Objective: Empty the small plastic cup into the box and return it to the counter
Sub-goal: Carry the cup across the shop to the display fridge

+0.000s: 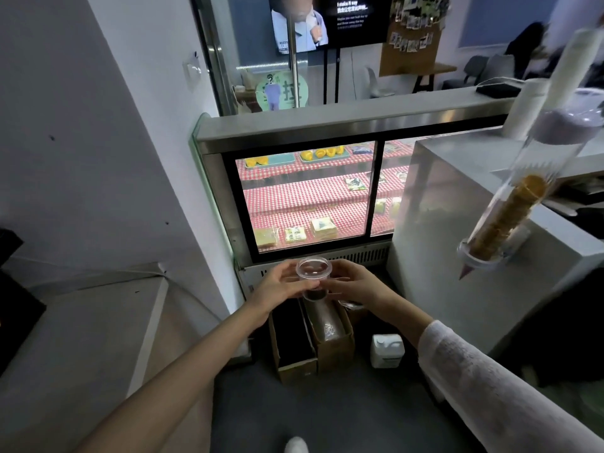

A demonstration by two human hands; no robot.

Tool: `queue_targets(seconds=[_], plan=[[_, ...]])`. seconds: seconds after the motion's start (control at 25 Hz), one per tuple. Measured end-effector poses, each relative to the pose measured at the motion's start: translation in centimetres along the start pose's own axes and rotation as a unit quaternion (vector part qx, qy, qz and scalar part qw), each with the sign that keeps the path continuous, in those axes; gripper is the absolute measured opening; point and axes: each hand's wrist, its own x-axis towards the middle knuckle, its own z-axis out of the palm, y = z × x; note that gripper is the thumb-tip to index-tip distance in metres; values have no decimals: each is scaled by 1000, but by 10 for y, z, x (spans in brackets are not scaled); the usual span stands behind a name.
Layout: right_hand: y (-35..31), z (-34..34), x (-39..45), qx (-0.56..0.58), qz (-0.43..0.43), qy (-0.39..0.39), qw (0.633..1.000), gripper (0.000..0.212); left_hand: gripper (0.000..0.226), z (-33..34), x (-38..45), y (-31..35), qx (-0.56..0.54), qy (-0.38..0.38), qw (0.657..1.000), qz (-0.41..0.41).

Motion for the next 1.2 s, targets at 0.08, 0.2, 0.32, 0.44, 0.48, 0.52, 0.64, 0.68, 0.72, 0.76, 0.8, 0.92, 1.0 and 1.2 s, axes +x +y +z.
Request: queue_targets(seconds=[0.08, 0.2, 0.32, 0.44, 0.48, 0.52, 0.64, 0.68, 0.72, 0.76, 0.8, 0.92, 1.0, 1.2], plan=[[-4, -7, 29, 4, 0, 22, 1000, 44, 52, -7, 29, 5, -7, -9, 1000, 11], [-11, -14, 81, 14, 11, 32, 999, 43, 51, -26, 76, 11, -23, -14, 1000, 16], [-18, -15, 128, 22, 22, 30, 999, 45, 52, -47, 116, 10, -23, -11, 1000, 7], [-23, -14, 169, 14, 14, 25, 999, 47, 52, -69, 152, 6, -33, -4, 999, 0], [-24, -13, 183, 9, 11, 25, 1000, 47, 52, -77, 164, 5, -34, -5, 999, 0], [-27, -13, 193, 4, 9, 28, 1000, 47, 52, -82, 172, 5, -33, -4, 999, 0], [-32, -15, 218, 3, 10, 35, 999, 48, 52, -95, 196, 7, -34, 3, 999, 3], [-34, -16, 225, 1, 9, 31, 999, 48, 51, -98, 202, 8, -33, 4, 999, 3], [-36, -17, 232, -1, 10, 27, 1000, 48, 50, -101, 206, 9, -34, 4, 999, 4], [-39, -18, 239, -1, 11, 24, 1000, 47, 50, -103, 210, 11, -34, 4, 999, 6], [-42, -19, 244, -1, 10, 22, 1000, 46, 49, -105, 214, 15, -34, 7, 999, 11], [-56, -23, 259, -12, -8, 14, 1000, 44, 46, -111, 222, 30, -25, 30, 999, 30], [-63, -27, 266, -16, -23, 8, 1000, 42, 40, -114, 225, 38, -35, 40, 998, 37], [-55, -38, 270, -15, -42, -17, 999, 43, 42, -103, 219, 38, -46, 64, 996, 28]])
